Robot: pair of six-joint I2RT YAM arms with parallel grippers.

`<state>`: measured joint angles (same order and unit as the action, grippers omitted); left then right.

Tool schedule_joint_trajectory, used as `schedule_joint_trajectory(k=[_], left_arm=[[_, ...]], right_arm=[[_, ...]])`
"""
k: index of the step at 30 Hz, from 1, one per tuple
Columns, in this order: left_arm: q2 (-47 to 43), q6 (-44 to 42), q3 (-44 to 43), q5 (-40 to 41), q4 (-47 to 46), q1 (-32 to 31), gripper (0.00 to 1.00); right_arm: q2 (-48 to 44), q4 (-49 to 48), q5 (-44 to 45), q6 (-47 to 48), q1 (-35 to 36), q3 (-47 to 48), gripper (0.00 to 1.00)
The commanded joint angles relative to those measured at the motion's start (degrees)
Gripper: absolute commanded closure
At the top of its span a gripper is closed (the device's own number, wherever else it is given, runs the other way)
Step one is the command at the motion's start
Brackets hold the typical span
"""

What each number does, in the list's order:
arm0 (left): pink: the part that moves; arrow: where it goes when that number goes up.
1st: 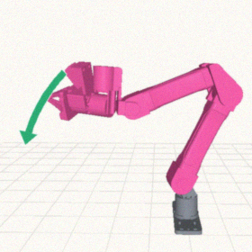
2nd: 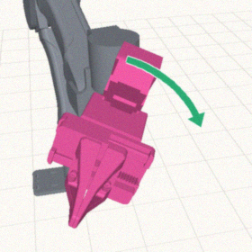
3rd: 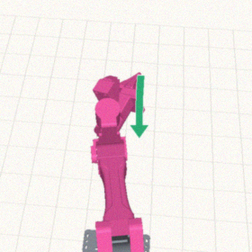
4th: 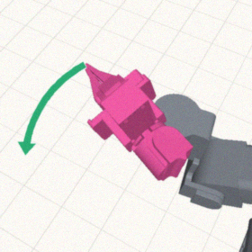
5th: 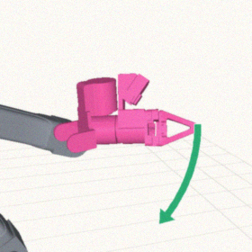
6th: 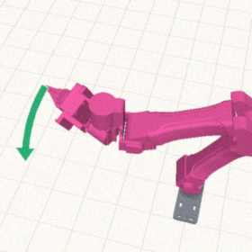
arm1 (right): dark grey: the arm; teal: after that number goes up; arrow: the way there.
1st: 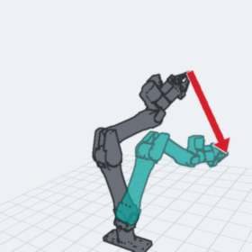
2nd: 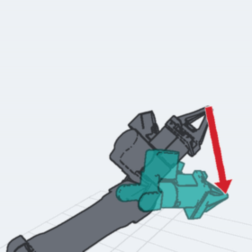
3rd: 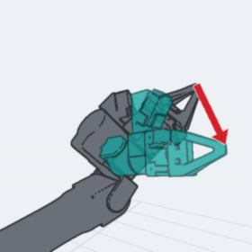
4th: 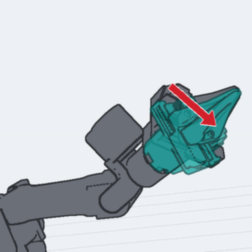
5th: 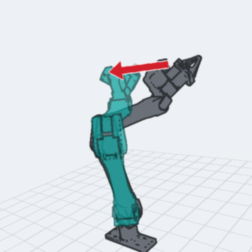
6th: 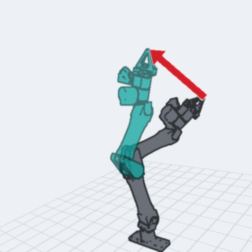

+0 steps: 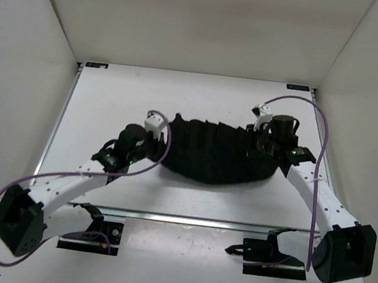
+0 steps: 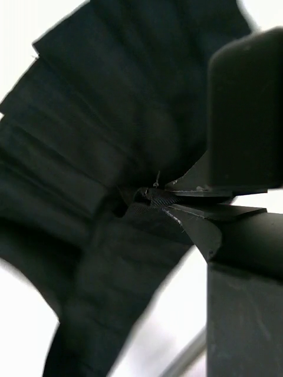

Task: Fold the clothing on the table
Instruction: Fold the skirt

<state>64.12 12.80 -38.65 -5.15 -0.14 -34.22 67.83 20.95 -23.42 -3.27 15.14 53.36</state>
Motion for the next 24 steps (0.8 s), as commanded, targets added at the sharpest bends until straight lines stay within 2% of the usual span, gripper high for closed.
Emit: schedule_joint_trajectory(k=[1, 2, 3, 4, 6, 11, 13, 15, 17, 19, 20, 22, 24], left_arm=[[-11.54, 6.35, 5.16, 6.63, 1.99, 1.24, 1.0], [-13.82, 7.41, 6.47, 6.47, 1.2, 3.17, 1.0], [-13.67, 7.59, 6.83, 4.29, 0.85, 7.72, 1.0], [-12.1, 8.12, 5.88, 1.22, 0.76, 12.2, 1.0], [-8.42, 7.51, 3.78, -1.08, -1.26, 16.61, 1.0], [1.61, 6.79, -0.01, 3.21, -6.52, 14.88, 1.0], [8.7, 7.59, -4.12, 0.77, -9.17, 15.75, 1.0], [15.75, 7.25, -10.02, -0.82, -9.26, 15.5, 1.0], [24.08, 7.07, -19.83, -1.27, -8.91, 15.06, 1.0], [29.45, 5.93, -27.22, -0.04, -9.26, 14.88, 1.0], [32.53, 6.27, -31.79, 0.57, -9.44, 14.88, 1.0], [35.18, 5.49, -37.42, 2.06, -11.01, 15.41, 1.0], [36.17, 4.52, -43.67, 3.73, -12.07, 17.07, 1.0]], right_arm=[[-3.93, -1.43, 2.59, -3.5, 1.57, -2.64, 1.0], [-2.89, -2.66, 1.55, -3.85, 0.95, -3.0, 1.0], [-0.79, -3.19, -0.99, -3.76, -1.31, -3.0, 1.0], [1.05, -3.8, -3.89, -4.02, -3.51, -2.48, 1.0], [7.72, -3.72, -5.66, -3.33, -5.28, -1.16, 1.0], [18.01, -4.95, -5.58, -2.27, -5.9, 3.49, 1.0], [21.19, -5.66, -6.9, -2.71, -7.66, 5.87, 1.0], [26.1, -4.44, -6.82, -1.84, -9.42, 12.61, 1.0], [30.59, -2.24, -6.99, -0.61, -12.05, 20.61, 1.0], [37.69, 2.14, -7.95, 0.1, -13.89, 34.28, 1.0], [40.68, 2.86, -8.74, 0.19, -15.04, 38.09, 1.0], [44.99, 6.89, -9.8, 0.37, -15.91, 53.87, 1.0], [47.56, 9.44, -9.19, 0.89, -16.72, 63.99, 0.99]])
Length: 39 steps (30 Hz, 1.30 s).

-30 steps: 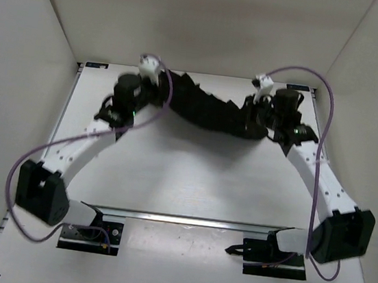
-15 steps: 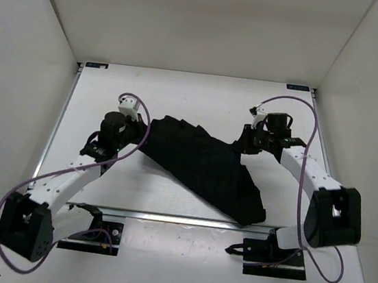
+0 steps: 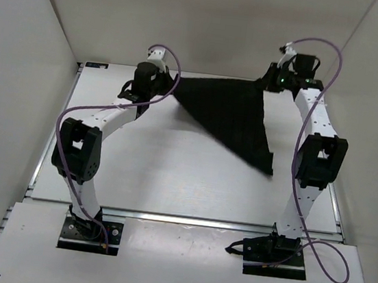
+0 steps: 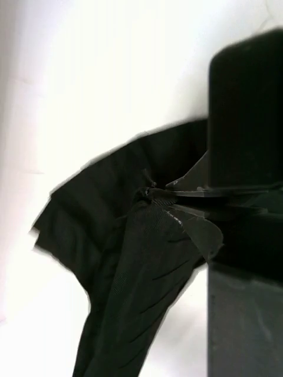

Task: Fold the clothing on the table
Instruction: Fold the skirt

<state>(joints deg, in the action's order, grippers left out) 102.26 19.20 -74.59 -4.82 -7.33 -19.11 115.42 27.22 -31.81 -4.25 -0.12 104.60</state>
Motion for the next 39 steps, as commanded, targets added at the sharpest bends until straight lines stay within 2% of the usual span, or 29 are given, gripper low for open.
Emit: schedule_joint_trajectory(k=[1, 4, 6, 8, 9, 10, 11, 14, 16, 19, 21, 24, 26, 30, 35, 39], left_arm=[[-2.32, -2.58, -8.9, 3.5, -5.58, 2.41, 1.0], [-6.79, -5.65, -14.7, 2.97, -5.41, 3.3, 1.0], [-10.91, -11.44, -14.63, 3.41, -2.35, 2.07, 1.0], [-16.11, -13.39, -9.81, 3.68, -2.42, 0.4, 1.0], [-20.48, -12.88, -3.18, 3.24, -4.08, 0.05, 1.0], [-25.65, -12.0, 4.11, 2.98, -4.7, -0.13, 1.0], [-30.4, -10.25, 11.49, 2.97, -6.01, -0.4, 1.0], [-41.57, -8.21, 26.55, 2.8, -5.51, -2.85, 1.0], [-46.77, -8.22, 32.01, 3.32, 1.85, -5.04, 1.0], [-57.13, -4.28, 40.8, 4.73, 7.32, -8.13, 1.0], [-62.17, -0.24, 43.99, 4.83, 9.33, -6.39, 1.0], [-62.63, 3.99, 45.5, 3.76, 10.93, -2.96, 1.0], [-57.81, 5.67, 43.22, 4.72, 14.43, -1.64, 1.0], [-50.68, 9.26, 40.75, 9.29, 18.93, -2.59, 1.0], [-49.08, 16.64, 43.73, 9.83, 20.69, -2.24, 1.0], [-48.73, 19.12, 44.7, 11.06, 24.56, -3.73, 1.0]], right_arm=[[0.42, 3.54, -0.53, 2.31, -1.03, 17.96, 0.99], [-6.33, 3.28, 0.69, 3.72, -0.23, 19.51, 1.0], [-16.22, 2.93, 7.86, 8.37, 3.96, 14.26, 1.0], [-25.18, -4.59, 13.69, 11.1, 7.23, -3.77, 1.0], [-30.46, -8.81, 14.06, 10.32, 8.02, -13.53, 1.0], [-32.95, -10.51, 13.01, 9.27, 8.2, -17.98, 1.0], [-37.32, -13.22, 12.05, 7.35, 7.86, -26.38, 1.0], [-46.93, -14.48, 12.9, 5.31, 9.95, -43.8, 1.0], [-52.72, -12.12, 13.36, 4.52, 12.5, -51.14, 1.0], [-57.91, -10.35, 11.34, -0.49, 16.36, -62.2, 1.0], [-58.72, -10.69, 12.73, -2.6, 18.57, -64.59, 1.0], [-53.83, -10.53, 9.85, -3.22, 15.17, -61.11, 1.0], [-45.76, -11.31, 5.29, -2.7, 13.31, -54.88, 1.0], [-31.35, -11.84, 4.13, -0.5, 15.41, -45.64, 1.0], [-12.8, -6.05, -1.4, 1.78, 16.99, -27.47, 1.0], [-0.14, -1.74, -2.46, 3.81, 18.66, -15.06, 1.0]])
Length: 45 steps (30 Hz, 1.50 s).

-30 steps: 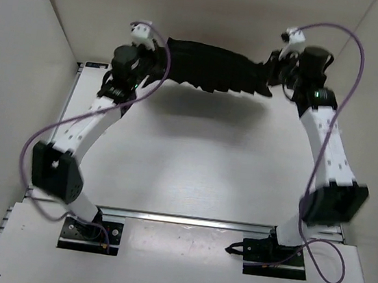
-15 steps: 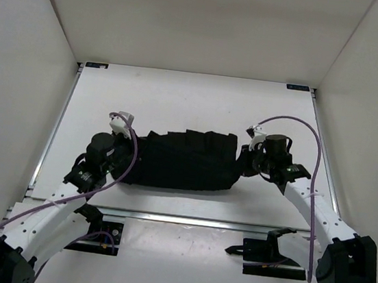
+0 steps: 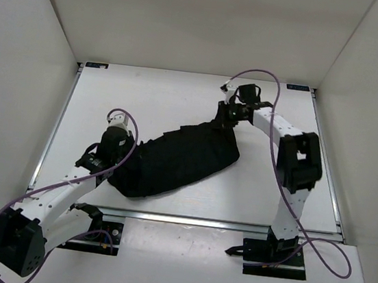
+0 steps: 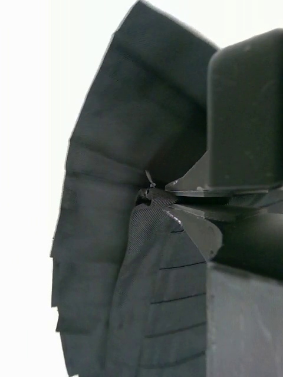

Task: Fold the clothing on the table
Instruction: Fold the skirt

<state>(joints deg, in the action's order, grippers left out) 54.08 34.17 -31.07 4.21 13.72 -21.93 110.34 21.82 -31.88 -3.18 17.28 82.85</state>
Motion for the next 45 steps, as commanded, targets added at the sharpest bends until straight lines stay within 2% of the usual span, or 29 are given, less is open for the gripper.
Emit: schedule_joint_trajectory(k=[1, 4, 8, 10, 15, 16, 18, 19, 20, 21, 22, 23, 26, 28, 29, 31, 32, 33, 34, 35, 37, 39, 45], left_arm=[[-0.12, 4.93, 1.45, 1.68, 4.03, -0.66, 1.0], [0.93, 7.05, 2.67, 1.15, 5.71, 0.75, 1.0], [1.29, 8.27, 4.44, 0.27, 6.84, 2.51, 1.0], [1.11, 8.63, 6.01, 0.8, 7.2, 1.9, 1.0], [0.5, 8.63, 8.65, -1.04, 6.77, 4.97, 1.0], [0.41, 7.93, 9.35, -1.48, 5.98, 5.93, 0.93], [0.93, 7.58, 8.84, -1.31, 5.97, 7.07, 0.65], [0.93, 7.23, 8.05, -1.39, 6.15, 6.73, 0.56], [1.2, 6.61, 6.91, -1.05, 6.41, 6.64, 0.41], [1.11, 5.82, 6.03, -0.52, 6.85, 5.77, 0.31], [1.28, 4.86, 4.63, -0.08, 6.85, 5.85, 0.14], [1.46, 3.55, 3.14, 0.45, 6.59, 5.24, 0.08], [2.43, 0.81, -2.39, 0.19, 7.81, 6.46, 0.06], [2.87, -2.43, -6.26, 0.62, 9.3, 5.68, 0.07], [2.87, -2.62, -8.81, 0.1, 9.14, 5.67, 0.11], [2.34, -3.32, -11.89, -2.18, 9.05, 5.41, 0.24], [1.56, -2.98, -12.95, -3.93, 7.83, 5.32, 0.46], [1.29, -2.28, -13.66, -6.29, 6.6, 4.19, 0.71], [0.94, -0.96, -13.58, -7.53, 5.11, 3.57, 0.82], [0.5, 0.27, -13.06, -8.5, 3.01, 1.82, 0.99], [-0.82, 2.81, -11.04, -8.17, -0.16, -3.7, 1.0], [-2.31, 5.54, -5.7, -9.56, -3.16, -6.17, 1.0], [-5.48, 17.06, 8.11, -19.14, -16.86, -8.04, 1.0]], right_arm=[[6.97, 5.49, -3.27, 4.83, 1.44, 10.89, 1.0], [14.18, 9.28, -3.98, 5.82, 1.88, 20.3, 1.0], [21.03, 9.81, -4.07, 5.03, 1.62, 28.14, 1.0], [23.5, 9.2, -4.42, 4.42, 1.44, 30.0, 1.0], [27.02, 9.81, -4.07, 4.32, 1.09, 34.04, 1.0], [27.55, 9.73, -3.46, 4.24, 1.27, 34.74, 0.96], [28.17, 10.34, -3.28, 4.5, 1.27, 35.27, 0.55], [27.82, 10.69, -3.36, 4.85, 0.92, 35.19, 0.48], [27.38, 11.04, -2.58, 4.94, 1.0, 35.54, 0.31], [26.34, 11.05, -2.14, 4.94, 0.92, 35.54, 0.22], [24.93, 10.96, -1.35, 5.11, 0.92, 35.8, 0.19], [24.31, 10.96, -0.3, 5.03, 0.57, 35.98, 0.17], [20.01, 11.13, 0.24, 4.85, -0.48, 36.25, 0.16], [16.59, 11.49, 0.41, 5.11, -0.93, 35.46, 0.18], [14.57, 11.75, 0.33, 5.11, -1.1, 35.02, 0.23], [11.93, 11.58, -0.46, 5.11, -1.19, 32.39, 0.41], [10.43, 11.14, -1.34, 4.94, -1.19, 31.16, 0.66], [9.98, 10.96, -2.74, 4.42, -1.11, 30.28, 0.83], [8.76, 10.61, -3.88, 3.45, -1.37, 28.61, 0.9], [7.88, 9.22, -5.63, 3.36, -1.2, 27.47, 1.0], [7.0, 6.41, -11.26, -0.93, -1.37, 22.04, 1.0], [6.29, 3.15, -17.58, -2.87, -1.11, 17.45, 1.0], [6.63, -2.83, -21.47, -4.82, 2.32, 6.29, 1.0]])
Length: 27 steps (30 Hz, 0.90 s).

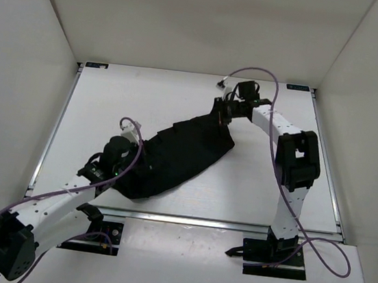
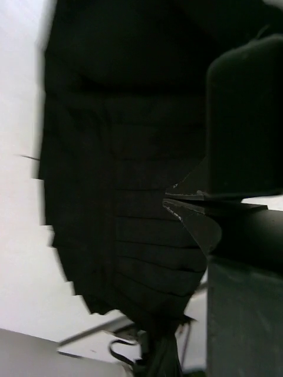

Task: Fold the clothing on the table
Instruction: Fold the skirt

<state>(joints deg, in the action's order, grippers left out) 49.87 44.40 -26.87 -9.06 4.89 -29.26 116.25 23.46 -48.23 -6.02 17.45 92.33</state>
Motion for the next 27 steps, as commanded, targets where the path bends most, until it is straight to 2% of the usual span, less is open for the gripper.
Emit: schedule_joint_trajectory(k=[1, 6, 14, 21, 27], left_arm=[[-0.74, 7.36, 5.06, -6.23, -8.4, -1.24, 1.0], [1.63, 10.88, 9.64, -7.64, -10.42, -0.28, 1.0], [6.11, 5.79, 11.14, -2.47, -0.58, 6.66, 1.0], [13.57, 0.16, 5.18, 0.54, 4.6, 9.21, 1.0], [24.47, -2.65, -4.04, 0.44, 6.01, 8.78, 1.0]], right_arm=[[1.0, -5.26, -5.47, -2.24, 2.49, -3.13, 1.0], [6.0, -5.53, -5.21, -1.8, 3.12, -3.66, 1.0], [10.93, -6.67, -2.75, -1.27, -0.04, -2.07, 1.0], [12.69, -5.53, 1.99, 0.58, -2.25, -2.51, 1.0], [8.65, -6.68, 4.63, -1.27, -4.18, -9.27, 1.0]])
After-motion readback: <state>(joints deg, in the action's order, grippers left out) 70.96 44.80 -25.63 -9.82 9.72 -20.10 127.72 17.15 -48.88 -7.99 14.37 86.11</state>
